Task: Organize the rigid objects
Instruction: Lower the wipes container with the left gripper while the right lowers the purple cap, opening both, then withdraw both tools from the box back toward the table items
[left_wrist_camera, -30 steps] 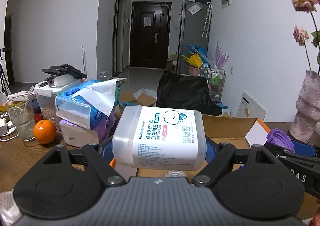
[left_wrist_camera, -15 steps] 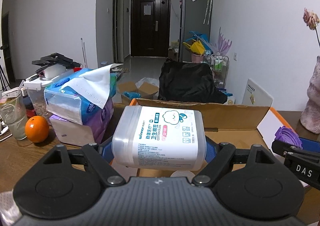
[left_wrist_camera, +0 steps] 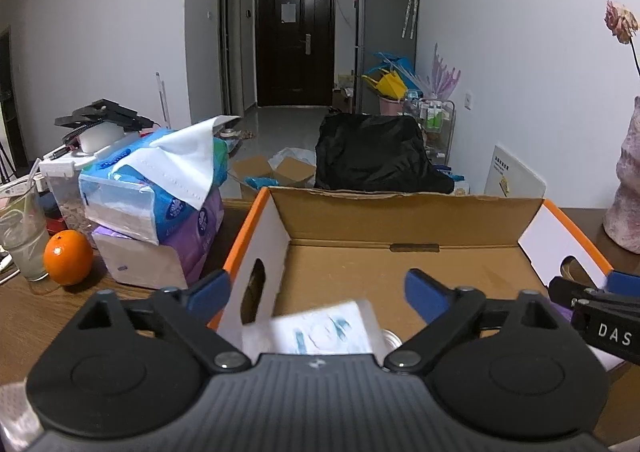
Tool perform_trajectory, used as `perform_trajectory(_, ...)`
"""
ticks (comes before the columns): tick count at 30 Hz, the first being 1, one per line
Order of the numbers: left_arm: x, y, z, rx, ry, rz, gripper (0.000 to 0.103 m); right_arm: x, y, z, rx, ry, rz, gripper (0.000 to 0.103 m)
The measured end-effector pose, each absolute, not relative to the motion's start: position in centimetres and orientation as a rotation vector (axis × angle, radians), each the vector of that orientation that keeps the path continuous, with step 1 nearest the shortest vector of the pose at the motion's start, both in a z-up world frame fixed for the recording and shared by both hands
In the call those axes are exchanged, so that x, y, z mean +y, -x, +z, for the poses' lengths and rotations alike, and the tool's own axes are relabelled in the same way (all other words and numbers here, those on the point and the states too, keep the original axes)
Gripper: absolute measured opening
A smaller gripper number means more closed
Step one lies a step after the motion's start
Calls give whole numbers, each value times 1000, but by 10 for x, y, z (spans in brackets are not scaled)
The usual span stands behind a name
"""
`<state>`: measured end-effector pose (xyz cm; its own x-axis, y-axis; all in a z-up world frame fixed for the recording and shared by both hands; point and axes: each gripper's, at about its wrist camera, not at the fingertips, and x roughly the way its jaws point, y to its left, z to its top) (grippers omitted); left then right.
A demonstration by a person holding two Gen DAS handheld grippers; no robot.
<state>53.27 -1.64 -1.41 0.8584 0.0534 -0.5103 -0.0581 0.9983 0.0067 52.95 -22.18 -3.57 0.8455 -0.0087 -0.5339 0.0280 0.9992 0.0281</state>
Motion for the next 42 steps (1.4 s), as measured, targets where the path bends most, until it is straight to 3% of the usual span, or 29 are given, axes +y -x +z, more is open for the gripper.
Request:
perform_trajectory(1, -16, -533, -14, 535, 10, 61, 98, -222, -530, -36, 561, -35, -28, 81)
perform_trajectory(3, -14, -533, -13, 534, 18, 67, 103, -224, -530, -35, 557, -39, -45, 87)
perform_trajectory(10, -10, -533, -13, 541, 32, 78, 103, -223, -528, -36, 565, -42, -31, 97)
perform_trajectory(42, -4, -479, -1, 508, 9, 65, 103, -216, -478, -15, 508, -32, 27, 103)
